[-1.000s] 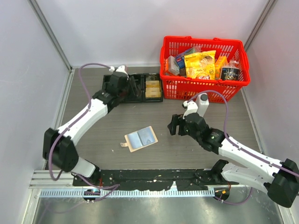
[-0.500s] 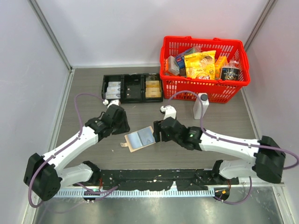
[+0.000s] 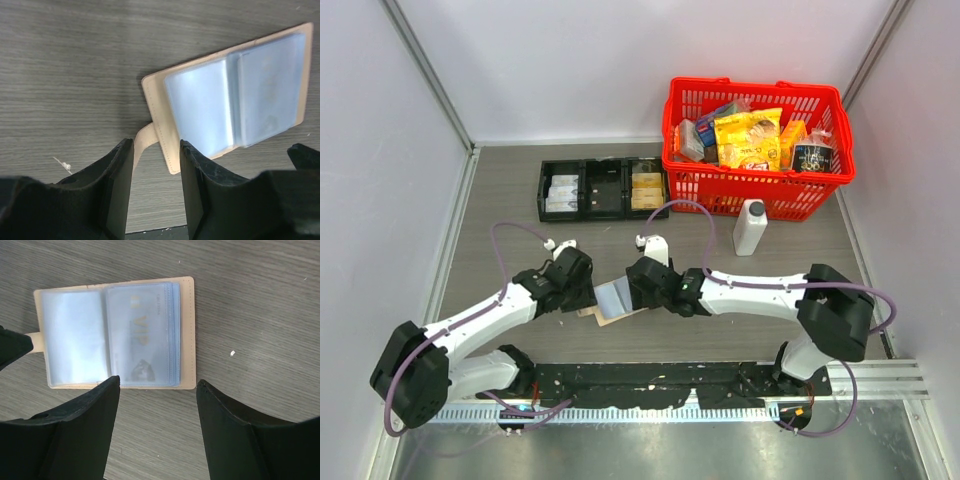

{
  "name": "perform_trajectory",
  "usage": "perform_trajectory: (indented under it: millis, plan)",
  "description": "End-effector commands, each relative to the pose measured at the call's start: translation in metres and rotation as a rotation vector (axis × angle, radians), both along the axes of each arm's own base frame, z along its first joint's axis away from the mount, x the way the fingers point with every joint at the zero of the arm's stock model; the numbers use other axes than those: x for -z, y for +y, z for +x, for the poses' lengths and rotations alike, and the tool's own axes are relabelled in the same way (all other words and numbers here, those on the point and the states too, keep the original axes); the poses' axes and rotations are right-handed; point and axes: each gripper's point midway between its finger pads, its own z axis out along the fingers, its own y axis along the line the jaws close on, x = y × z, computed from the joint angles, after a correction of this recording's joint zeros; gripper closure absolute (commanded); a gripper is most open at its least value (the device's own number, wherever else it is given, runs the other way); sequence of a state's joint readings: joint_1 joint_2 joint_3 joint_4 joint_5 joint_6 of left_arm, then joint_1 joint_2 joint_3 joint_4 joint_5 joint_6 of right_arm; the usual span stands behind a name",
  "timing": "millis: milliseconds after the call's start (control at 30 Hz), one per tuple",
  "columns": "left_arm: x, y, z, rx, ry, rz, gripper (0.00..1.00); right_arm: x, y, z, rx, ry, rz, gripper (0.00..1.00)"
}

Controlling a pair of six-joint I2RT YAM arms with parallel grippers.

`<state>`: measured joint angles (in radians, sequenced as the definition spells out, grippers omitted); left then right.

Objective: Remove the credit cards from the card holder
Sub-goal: Remove the credit card from the card holder.

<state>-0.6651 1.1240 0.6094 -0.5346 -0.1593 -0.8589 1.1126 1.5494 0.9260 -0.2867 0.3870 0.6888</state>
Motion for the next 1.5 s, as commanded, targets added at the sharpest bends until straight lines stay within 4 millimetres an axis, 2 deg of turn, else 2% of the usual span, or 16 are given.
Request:
perform_trajectory:
  millis: [0, 300, 767, 933, 1300, 1467]
  plan:
    - [0.007, -0.006, -0.001, -0.021, -0.005, -0.034, 0.57, -0.006, 0.021, 0.004, 0.015, 0.001, 0.061, 0.33]
    - [0.017, -0.005, -0.011, -0.024, 0.01, -0.044, 0.72, 0.009, 0.029, 0.004, -0.008, 0.022, 0.045, 0.39]
    - [0.02, -0.008, -0.013, -0.019, 0.019, -0.055, 0.75, 0.021, 0.029, 0.006, -0.023, 0.019, 0.004, 0.41]
    - [0.021, -0.011, -0.013, -0.014, 0.024, -0.061, 0.76, 0.025, 0.029, 0.004, -0.031, 0.033, -0.001, 0.44]
    - [0.024, -0.022, -0.014, 0.005, 0.029, -0.088, 0.78, 0.002, 0.042, 0.0, -0.077, 0.017, 0.097, 0.68]
    - [0.025, -0.029, -0.015, 0.013, 0.032, -0.116, 0.78, -0.003, 0.045, -0.003, -0.097, 0.018, 0.123, 0.75]
